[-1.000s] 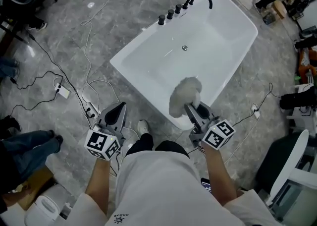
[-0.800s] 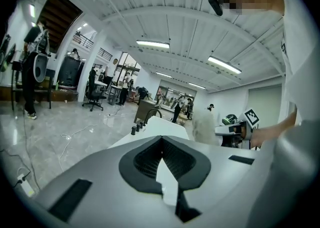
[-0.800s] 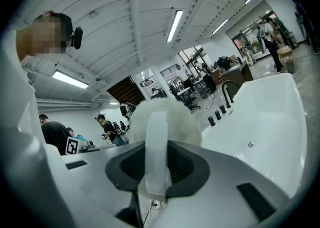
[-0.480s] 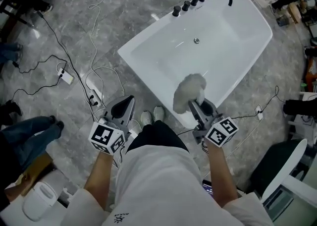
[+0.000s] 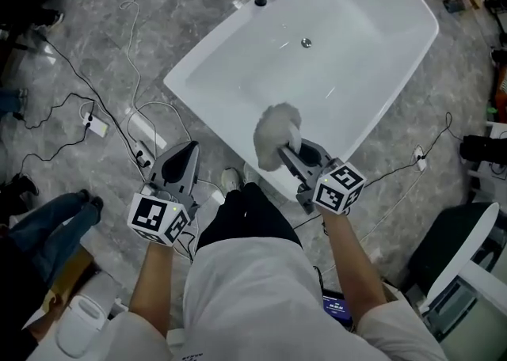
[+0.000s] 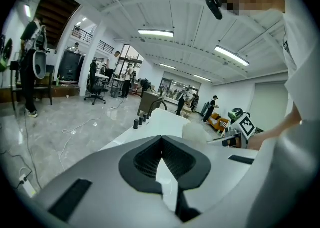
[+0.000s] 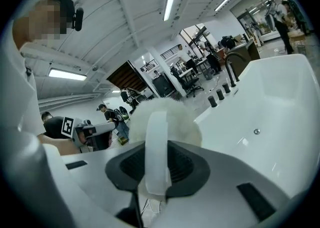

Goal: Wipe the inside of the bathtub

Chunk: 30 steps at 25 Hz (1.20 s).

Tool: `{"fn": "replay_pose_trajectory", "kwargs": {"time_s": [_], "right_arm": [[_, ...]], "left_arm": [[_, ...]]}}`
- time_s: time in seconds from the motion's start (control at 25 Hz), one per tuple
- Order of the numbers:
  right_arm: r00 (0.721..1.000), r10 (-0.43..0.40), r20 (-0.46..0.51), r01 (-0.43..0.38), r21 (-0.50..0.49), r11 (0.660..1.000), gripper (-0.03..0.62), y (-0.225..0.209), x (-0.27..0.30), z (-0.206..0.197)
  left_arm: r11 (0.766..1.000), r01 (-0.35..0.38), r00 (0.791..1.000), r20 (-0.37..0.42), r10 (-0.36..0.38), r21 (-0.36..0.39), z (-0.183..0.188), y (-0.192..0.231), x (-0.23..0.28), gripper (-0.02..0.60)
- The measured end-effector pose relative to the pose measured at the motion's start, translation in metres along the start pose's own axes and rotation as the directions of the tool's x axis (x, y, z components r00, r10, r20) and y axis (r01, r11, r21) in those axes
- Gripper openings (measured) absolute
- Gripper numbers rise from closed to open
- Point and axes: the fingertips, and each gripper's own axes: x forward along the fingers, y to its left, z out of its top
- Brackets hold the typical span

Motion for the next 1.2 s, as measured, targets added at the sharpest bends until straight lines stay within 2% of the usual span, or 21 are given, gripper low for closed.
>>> {"fn": "replay_pose_trajectory", "kwargs": {"time_s": [0.32,0.4,0.6,0.72,0.84,1.04,1.2], "right_arm": [[0.991,-0.009,-0.137,0.015,0.041,0.999,0.095,-0.082,0.021,-0.046],[0.984,0.014,-0.180,-0.007,0.042,0.999,0.095,-0.095,0.031,-0.056],[0.946,0.140,-0.292,-0.117,0.095,0.989,0.095,-0.102,0.066,-0.089],[0.927,0.160,-0.338,-0.137,0.090,0.986,0.095,-0.110,0.099,-0.102],[0.921,0.185,-0.343,-0.168,0.080,0.983,0.095,-0.114,0.140,-0.105],[0.911,0.240,-0.335,-0.219,0.100,0.971,0.095,-0.115,0.193,-0.108],[0.897,0.259,-0.359,-0.235,0.110,0.966,0.095,-0.117,0.232,-0.119]], "left_arm": [[0.999,0.007,0.999,-0.049,-0.005,0.031,-0.022,-0.001,0.052,0.009],[1.000,0.009,0.998,-0.060,-0.008,0.023,-0.028,0.004,0.062,0.009],[1.000,0.009,0.994,-0.105,-0.011,-0.014,-0.055,0.024,0.075,0.009],[1.000,0.015,0.991,-0.131,-0.018,-0.024,-0.075,0.045,0.084,0.009],[1.000,0.026,0.988,-0.151,-0.028,-0.015,-0.090,0.071,0.097,0.009],[0.996,0.064,0.982,-0.179,-0.053,0.056,-0.104,0.101,0.120,0.009],[0.996,0.073,0.977,-0.203,-0.060,0.056,-0.115,0.121,0.138,0.009]]}}
